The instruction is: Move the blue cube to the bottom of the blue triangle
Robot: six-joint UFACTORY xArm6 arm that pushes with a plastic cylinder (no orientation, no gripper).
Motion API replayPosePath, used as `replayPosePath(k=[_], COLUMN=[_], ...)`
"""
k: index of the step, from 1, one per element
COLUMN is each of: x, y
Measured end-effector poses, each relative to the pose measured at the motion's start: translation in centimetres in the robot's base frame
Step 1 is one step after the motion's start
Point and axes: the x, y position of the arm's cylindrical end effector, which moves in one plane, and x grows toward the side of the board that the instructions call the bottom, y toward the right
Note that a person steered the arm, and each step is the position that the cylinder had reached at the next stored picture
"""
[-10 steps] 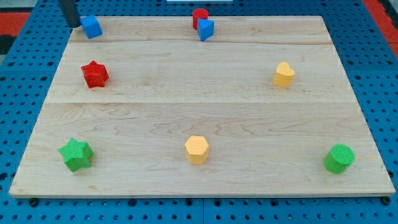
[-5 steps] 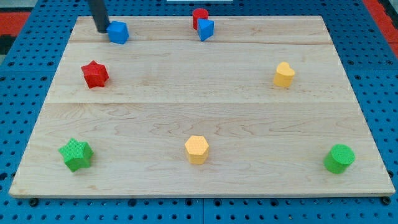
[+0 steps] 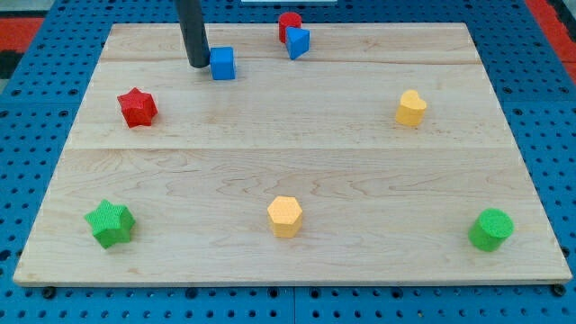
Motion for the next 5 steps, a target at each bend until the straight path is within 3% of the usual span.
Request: replayPosePath(k=[5], x=[2.0], y=[8.6])
